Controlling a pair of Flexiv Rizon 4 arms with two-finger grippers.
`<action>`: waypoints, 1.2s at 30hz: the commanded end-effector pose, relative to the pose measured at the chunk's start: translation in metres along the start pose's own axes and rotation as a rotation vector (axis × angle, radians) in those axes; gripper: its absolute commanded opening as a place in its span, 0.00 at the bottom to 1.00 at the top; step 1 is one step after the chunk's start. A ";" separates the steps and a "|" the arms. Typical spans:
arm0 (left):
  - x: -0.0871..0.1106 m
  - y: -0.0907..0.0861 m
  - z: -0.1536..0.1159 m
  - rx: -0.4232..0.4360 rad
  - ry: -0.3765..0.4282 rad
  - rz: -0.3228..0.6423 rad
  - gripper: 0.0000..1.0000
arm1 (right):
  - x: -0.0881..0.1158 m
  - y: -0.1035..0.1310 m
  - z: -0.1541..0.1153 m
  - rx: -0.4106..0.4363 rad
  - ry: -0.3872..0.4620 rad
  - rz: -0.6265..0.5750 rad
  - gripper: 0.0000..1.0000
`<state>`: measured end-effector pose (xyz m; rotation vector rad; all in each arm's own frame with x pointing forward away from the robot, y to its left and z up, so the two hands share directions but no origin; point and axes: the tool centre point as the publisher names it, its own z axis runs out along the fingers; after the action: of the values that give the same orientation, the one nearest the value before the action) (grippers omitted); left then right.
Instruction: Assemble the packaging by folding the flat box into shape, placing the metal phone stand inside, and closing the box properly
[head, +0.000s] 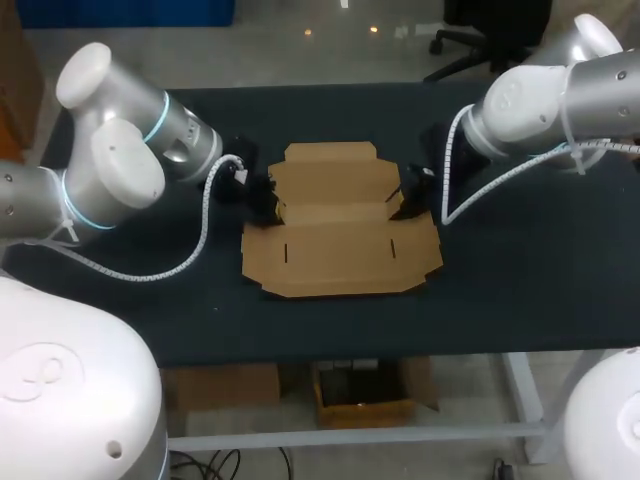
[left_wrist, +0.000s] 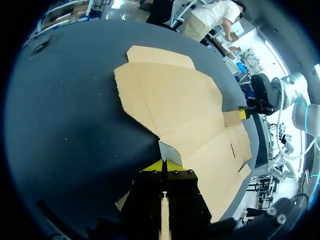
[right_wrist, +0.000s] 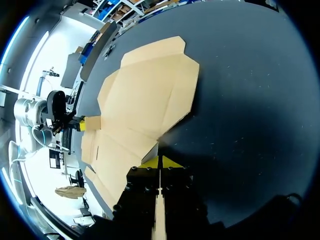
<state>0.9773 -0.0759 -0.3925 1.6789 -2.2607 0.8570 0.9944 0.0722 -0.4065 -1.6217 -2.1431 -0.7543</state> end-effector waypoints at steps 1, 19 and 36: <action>0.008 0.004 -0.001 0.005 -0.052 -0.015 0.00 | 0.004 0.001 0.001 0.003 -0.027 0.012 0.00; 0.018 0.002 0.000 0.029 -0.116 -0.021 0.00 | 0.017 -0.001 0.001 0.006 -0.089 0.020 0.00; 0.022 -0.004 0.011 0.012 -0.116 -0.018 0.00 | 0.024 0.005 0.016 0.033 -0.124 0.013 0.00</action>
<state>0.9729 -0.0961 -0.3875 1.7856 -2.3106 0.8072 0.9898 0.0960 -0.4024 -1.6985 -2.2105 -0.6419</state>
